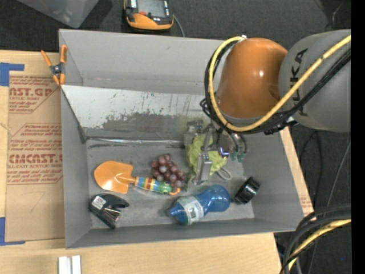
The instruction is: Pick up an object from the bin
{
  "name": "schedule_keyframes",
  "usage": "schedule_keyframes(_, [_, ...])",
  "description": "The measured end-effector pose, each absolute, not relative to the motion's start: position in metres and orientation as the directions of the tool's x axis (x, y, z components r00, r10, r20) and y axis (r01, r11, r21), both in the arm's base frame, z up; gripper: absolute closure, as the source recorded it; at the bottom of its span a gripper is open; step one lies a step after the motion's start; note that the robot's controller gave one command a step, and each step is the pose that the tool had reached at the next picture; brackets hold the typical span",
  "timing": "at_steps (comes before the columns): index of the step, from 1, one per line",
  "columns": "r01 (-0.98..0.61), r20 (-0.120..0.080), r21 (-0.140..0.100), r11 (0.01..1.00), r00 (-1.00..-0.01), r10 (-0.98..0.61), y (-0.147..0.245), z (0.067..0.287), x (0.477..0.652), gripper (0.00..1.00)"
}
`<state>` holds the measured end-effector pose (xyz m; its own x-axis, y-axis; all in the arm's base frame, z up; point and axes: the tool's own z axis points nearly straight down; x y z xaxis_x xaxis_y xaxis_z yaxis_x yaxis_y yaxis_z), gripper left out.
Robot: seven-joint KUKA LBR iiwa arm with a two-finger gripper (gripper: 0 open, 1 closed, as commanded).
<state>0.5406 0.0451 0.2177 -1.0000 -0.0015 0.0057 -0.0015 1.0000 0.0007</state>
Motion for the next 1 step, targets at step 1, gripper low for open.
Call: schedule_keyframes(1, [-0.001, -0.002, 0.001, 1.000, -1.000, -0.001, 0.0449, 0.2212, 0.5422, 0.00])
